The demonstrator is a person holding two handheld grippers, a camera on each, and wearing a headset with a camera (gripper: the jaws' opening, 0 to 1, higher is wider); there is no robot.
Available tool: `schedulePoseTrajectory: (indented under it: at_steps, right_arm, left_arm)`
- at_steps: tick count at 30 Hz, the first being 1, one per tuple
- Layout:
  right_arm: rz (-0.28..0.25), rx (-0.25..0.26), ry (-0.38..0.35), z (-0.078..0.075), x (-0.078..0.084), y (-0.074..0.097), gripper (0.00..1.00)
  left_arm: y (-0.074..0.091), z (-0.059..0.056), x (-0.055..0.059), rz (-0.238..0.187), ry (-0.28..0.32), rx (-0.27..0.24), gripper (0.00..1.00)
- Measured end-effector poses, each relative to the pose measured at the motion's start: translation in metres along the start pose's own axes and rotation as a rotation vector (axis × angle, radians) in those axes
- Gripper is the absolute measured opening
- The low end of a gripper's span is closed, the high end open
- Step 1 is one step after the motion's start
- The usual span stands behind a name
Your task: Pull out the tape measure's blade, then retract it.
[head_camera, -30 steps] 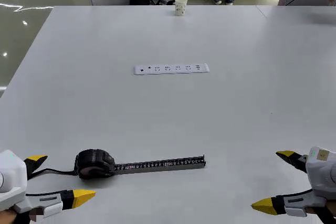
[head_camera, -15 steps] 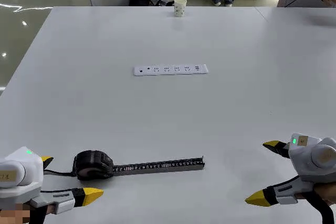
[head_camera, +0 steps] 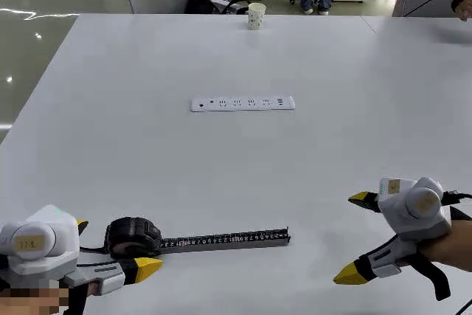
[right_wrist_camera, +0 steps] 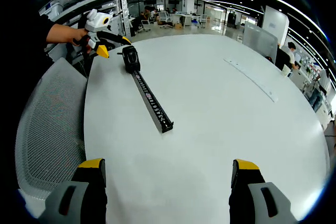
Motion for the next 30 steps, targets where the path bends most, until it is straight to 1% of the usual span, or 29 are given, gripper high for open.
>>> schedulePoseTrajectory:
  at_steps: [2,4,5,7,10,12,14,16,20,22,23,27,30]
  right_arm:
    - [0.007,-0.013,0.008,0.000,-0.004,-0.003,0.99]
    - [0.011,-0.021,0.019,0.000,-0.006,-0.006,0.99]
    - [0.012,-0.025,0.023,-0.001,-0.008,-0.008,0.99]
    - [0.015,-0.036,0.033,-0.001,-0.012,-0.011,0.99]
    - [0.027,-0.050,0.059,-0.002,-0.016,-0.017,0.99]
    - [0.033,-0.059,0.072,-0.003,-0.019,-0.021,0.99]
    - [0.038,-0.068,0.085,-0.004,-0.021,-0.024,0.99]
    - [0.044,-0.076,0.095,-0.005,-0.024,-0.028,0.99]
    - [0.045,-0.086,0.113,-0.008,-0.031,-0.036,0.99]
    - [0.047,-0.090,0.120,-0.009,-0.034,-0.040,0.99]
    - [0.048,-0.093,0.123,-0.010,-0.036,-0.042,0.99]
    - [0.050,-0.107,0.132,-0.010,-0.044,-0.052,0.99]
    - [0.056,-0.115,0.142,-0.011,-0.047,-0.059,0.99]
  left_arm:
    - [-0.002,-0.003,-0.002,-0.006,0.001,-0.001,0.99]
    - [-0.004,-0.002,-0.005,-0.031,-0.029,-0.019,0.99]
    - [-0.006,-0.004,-0.004,-0.025,-0.024,-0.018,0.99]
    - [-0.008,-0.004,-0.004,-0.027,-0.012,-0.020,0.99]
    - [-0.013,-0.007,-0.004,-0.025,-0.024,-0.032,0.99]
    - [-0.015,-0.005,-0.003,-0.023,-0.023,-0.040,0.99]
    - [-0.017,-0.007,-0.004,-0.023,-0.012,-0.050,0.99]
    - [-0.019,-0.007,-0.007,-0.036,0.020,-0.057,0.99]
    - [-0.023,-0.006,-0.008,-0.058,0.043,-0.089,0.99]
    - [-0.026,-0.004,-0.008,-0.061,0.054,-0.098,0.99]
    - [-0.026,-0.006,-0.008,-0.065,0.064,-0.102,0.99]
    - [-0.030,-0.007,-0.006,-0.075,0.074,-0.120,0.99]
    - [-0.033,-0.006,-0.005,-0.081,0.080,-0.151,0.99]
Point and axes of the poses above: the centre of the closed fingertips' face, and the gripper's own axes: y roughly backward along the fingers, z roughly to its left, x roughly out of its underside, the point moved 3 cm from there along y, roughly backward along the fingers, and after that the axes turned 6 degrees about y, right-handed, at the moved point
